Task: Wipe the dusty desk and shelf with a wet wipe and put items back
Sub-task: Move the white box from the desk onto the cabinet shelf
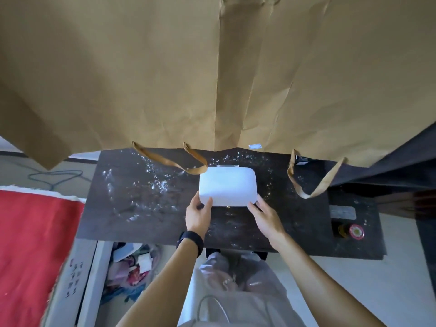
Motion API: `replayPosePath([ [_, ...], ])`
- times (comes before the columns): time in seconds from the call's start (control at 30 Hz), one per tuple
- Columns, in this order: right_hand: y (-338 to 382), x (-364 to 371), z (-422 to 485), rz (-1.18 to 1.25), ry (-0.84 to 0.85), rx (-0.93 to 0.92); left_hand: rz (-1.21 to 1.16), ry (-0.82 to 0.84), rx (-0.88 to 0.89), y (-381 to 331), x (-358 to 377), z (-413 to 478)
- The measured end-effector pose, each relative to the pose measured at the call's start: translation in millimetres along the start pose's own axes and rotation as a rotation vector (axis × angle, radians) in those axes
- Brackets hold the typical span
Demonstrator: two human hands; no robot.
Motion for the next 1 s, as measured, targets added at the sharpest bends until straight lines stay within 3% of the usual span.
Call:
replayPosePath([
  [0.2,-21,-1,-20,0.142,-0.023,0.010,-0.239,0.044,-0.014,-5,13,-25],
  [0.47,-49,-38,-77,0.682,-0.080,0.004,-0.316,0.401,-0.097,-17,68,-65],
  [0.63,-81,-98,-129,0.878,-0.273,-0.147,-0.183,0.562,-0.097,-34,151,-78],
  [0.8,-122,-172,-155,0.943,-0.438,-0.203,0.174,0.691,0.002,-59,233,-86],
  [0.9,-144,-223,-162,0.931,-0.479,-0.238,0.362,0.563,0.116,-88,276,-89],
  [1.0,-154,-274,-151,1.329,-0.415,-0.262,0.387,0.425,0.337,-125,313,-94],
])
Point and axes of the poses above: each hand's wrist, its own z-axis towards the middle knuckle, its own x-axis out of the palm, y = z × x, the point moved 2 cm from there along z, towards the middle knuckle, and after that the axes turned 15 degrees about y, right-handed, at the moved point
